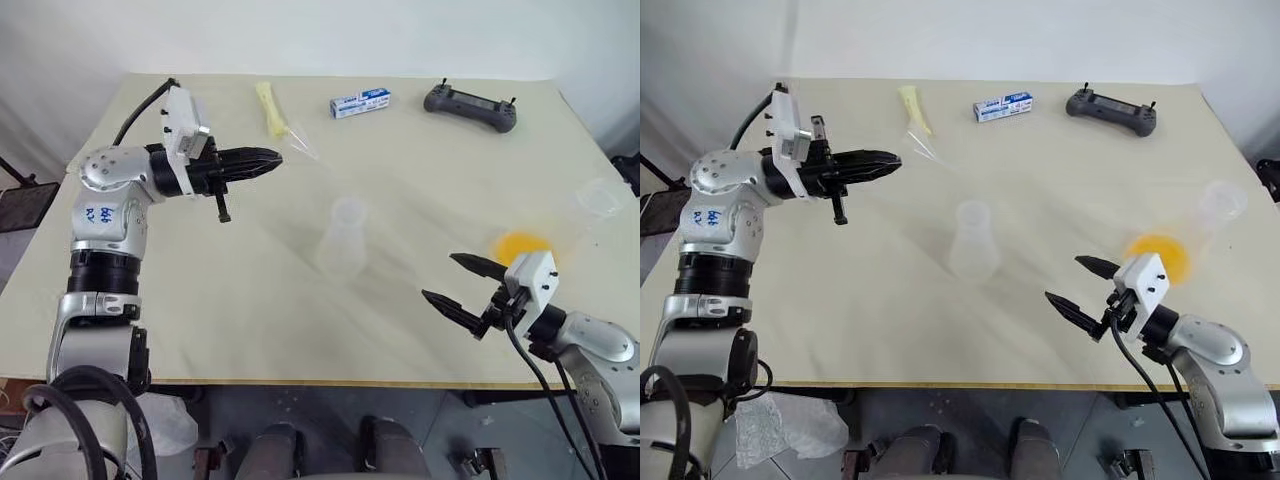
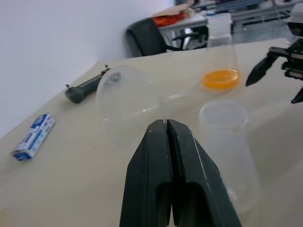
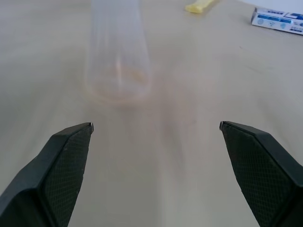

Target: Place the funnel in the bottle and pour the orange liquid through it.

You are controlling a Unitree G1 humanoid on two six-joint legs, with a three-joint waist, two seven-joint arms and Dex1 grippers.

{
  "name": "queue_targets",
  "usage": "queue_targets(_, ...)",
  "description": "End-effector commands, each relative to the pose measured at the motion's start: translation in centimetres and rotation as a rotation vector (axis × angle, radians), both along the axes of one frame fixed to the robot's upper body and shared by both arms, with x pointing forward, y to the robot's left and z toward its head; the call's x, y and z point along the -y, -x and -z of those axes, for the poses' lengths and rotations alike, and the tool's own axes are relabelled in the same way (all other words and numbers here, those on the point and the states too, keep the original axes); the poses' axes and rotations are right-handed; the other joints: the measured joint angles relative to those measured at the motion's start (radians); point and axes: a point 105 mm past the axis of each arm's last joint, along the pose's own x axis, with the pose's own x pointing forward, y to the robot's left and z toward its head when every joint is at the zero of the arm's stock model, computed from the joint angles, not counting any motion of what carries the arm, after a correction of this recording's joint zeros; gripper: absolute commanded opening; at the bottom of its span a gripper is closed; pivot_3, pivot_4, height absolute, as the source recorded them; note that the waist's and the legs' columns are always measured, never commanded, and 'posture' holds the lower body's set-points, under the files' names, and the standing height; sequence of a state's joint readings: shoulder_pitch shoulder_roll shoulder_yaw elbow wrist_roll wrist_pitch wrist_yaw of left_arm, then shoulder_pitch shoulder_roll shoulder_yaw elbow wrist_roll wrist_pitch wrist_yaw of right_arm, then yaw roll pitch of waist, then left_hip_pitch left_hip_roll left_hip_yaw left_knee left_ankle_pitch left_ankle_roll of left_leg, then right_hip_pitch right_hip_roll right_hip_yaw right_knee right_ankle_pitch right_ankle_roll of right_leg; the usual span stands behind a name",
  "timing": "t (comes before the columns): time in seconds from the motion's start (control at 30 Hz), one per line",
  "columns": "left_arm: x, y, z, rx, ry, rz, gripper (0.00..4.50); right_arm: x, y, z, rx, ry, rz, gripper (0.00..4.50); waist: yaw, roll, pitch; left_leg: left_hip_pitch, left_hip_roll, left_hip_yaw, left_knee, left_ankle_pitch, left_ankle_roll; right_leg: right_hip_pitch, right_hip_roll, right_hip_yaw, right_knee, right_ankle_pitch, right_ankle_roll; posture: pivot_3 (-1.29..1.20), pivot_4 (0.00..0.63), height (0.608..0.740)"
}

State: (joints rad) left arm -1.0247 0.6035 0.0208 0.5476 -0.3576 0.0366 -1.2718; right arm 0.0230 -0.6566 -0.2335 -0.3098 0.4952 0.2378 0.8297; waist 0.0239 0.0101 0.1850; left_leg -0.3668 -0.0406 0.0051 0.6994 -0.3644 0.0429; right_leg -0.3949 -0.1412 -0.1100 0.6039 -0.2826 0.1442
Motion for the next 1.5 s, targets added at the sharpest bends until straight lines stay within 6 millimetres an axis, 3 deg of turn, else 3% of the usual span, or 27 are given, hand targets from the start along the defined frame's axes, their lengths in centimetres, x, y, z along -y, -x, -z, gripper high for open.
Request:
queue_targets(0.03, 0.8, 0.2, -1.3, 0.089, -0.083, 0.068, 0.03, -0.3, 0.8, -1.2, 0.072, -0.008, 0.011, 4.5, 0.0, 0.0, 0.0, 0.0, 0.0, 0.0, 0.0, 0.0, 0.0, 0.0, 0.0, 0.0, 0.0, 0.0, 0.0, 0.0, 0.15, 0.74)
queue_targets(0.2, 1.6, 0.2, -2.1, 0.141, -0.119, 0.131, 0.03, -0.3, 1.4, -0.8, 0.072, -0.016, 0.037, 4.5, 0.003, 0.0, 0.0, -0.001, 0.0, 0.0, 0.001, 0.0, 0.001, 0.0, 0.0, 0.0, 0.0, 0.0, 0.0, 0.0, 0.15, 0.74)
queue_targets(1.0, 4.4, -0.1, -0.8, 0.283, -0.398, 0.281, 0.03, -0.7, 1.5, -0.7, 0.085, -0.029, 0.065, 4.5, 0.002, -0.001, 0.001, -0.002, 0.0, 0.0, 0.001, 0.001, 0.001, -0.001, 0.0, 0.0, 0.0, 0.0, 0.0, 0.0, 0.15, 0.74)
queue_targets(1.5, 5.8, 0.5, -1.1, 0.372, -0.547, 0.359, 0.03, -2.3, 1.6, -4.0, 0.191, -0.03, -0.006, 4.5, 0.002, -0.002, 0.001, -0.002, 0.0, 0.0, 0.001, 0.001, 0.002, -0.001, 0.0, 0.0, 0.0, 0.0, 0.0, 0.0, 0.15, 0.74)
